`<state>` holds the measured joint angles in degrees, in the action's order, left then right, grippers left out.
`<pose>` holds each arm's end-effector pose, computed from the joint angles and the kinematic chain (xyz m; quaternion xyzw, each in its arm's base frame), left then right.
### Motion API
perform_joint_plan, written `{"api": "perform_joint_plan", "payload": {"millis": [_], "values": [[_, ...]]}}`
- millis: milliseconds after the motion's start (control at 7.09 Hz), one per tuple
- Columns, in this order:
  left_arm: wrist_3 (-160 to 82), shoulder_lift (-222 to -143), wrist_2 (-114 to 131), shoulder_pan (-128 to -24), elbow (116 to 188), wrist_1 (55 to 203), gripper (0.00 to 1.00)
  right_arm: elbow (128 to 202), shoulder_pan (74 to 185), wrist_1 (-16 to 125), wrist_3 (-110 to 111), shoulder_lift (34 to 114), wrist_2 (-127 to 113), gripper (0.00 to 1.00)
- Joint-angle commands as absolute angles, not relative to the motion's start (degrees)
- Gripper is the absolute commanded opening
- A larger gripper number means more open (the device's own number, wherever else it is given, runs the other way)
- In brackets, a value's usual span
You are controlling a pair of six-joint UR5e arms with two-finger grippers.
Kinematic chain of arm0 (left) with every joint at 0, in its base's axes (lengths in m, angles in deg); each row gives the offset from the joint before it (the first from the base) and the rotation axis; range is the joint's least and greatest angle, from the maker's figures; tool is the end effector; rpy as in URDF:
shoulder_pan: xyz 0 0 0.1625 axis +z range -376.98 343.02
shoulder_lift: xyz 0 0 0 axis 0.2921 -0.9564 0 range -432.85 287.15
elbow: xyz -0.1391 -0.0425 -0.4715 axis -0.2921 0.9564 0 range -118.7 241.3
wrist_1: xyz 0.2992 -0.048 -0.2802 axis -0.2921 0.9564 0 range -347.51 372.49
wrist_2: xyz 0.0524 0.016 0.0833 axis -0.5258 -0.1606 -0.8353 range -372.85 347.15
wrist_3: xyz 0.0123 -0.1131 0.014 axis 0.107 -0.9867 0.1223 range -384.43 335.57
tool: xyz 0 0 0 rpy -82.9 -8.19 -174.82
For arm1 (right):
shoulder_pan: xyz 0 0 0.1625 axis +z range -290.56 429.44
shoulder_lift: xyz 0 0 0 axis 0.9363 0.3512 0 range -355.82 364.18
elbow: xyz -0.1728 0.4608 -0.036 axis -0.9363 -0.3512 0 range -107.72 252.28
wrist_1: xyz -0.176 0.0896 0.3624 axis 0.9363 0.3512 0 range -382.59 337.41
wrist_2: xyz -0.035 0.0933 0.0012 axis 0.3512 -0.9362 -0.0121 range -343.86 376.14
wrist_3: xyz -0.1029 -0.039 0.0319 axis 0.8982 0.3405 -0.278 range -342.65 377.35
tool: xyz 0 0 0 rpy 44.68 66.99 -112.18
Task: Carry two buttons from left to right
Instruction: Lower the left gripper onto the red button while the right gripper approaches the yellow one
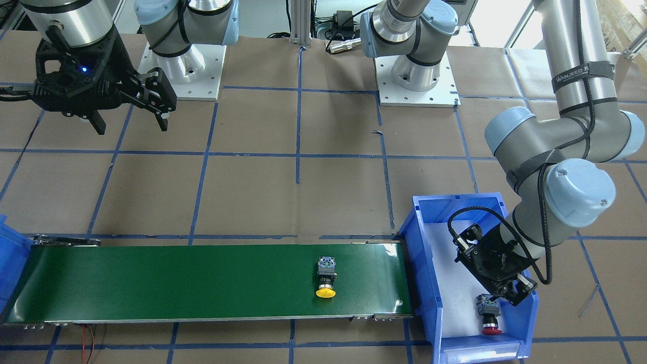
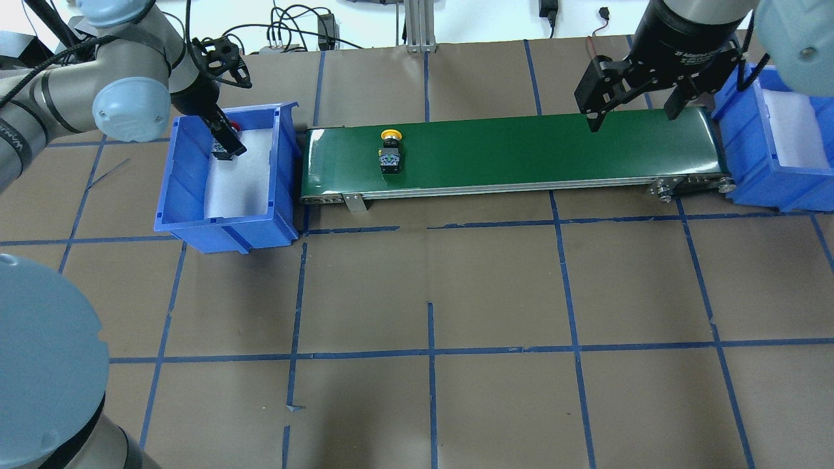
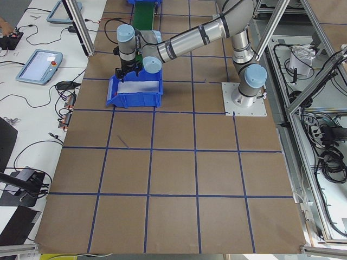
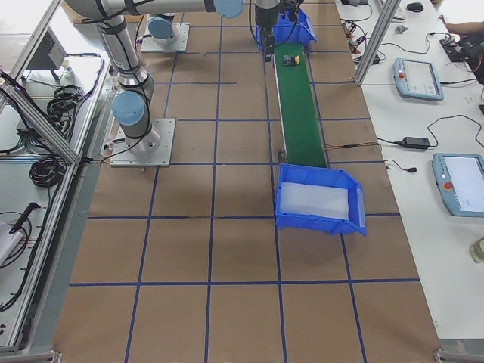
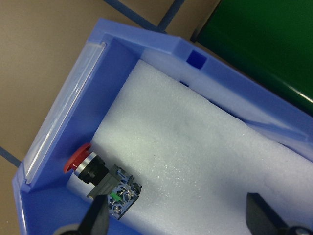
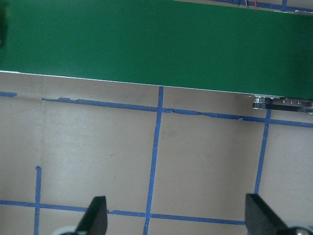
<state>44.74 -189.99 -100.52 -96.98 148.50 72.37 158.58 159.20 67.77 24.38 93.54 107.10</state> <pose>-0.0157 -0.7051 0.3369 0.4939 0.8678 -0.0519 0.0165 0.1293 -0.5025 0.5683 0.0590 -0.9978 0.0293 0.0103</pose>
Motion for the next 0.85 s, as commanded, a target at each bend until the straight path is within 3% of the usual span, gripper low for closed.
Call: {"api": "perform_joint_plan", "payload": {"millis": [0,706], "values": [[50.35,-191.5,-100.48,-96.62,148.4,71.03,1.0,158.59,160.14,67.85,24.21,93.39,107.37,1.0],[50.71,-193.52,-97.84,-94.5,147.36,71.03,1.0,158.76,160.14,68.02,24.12,93.39,107.37,1.0]]}}
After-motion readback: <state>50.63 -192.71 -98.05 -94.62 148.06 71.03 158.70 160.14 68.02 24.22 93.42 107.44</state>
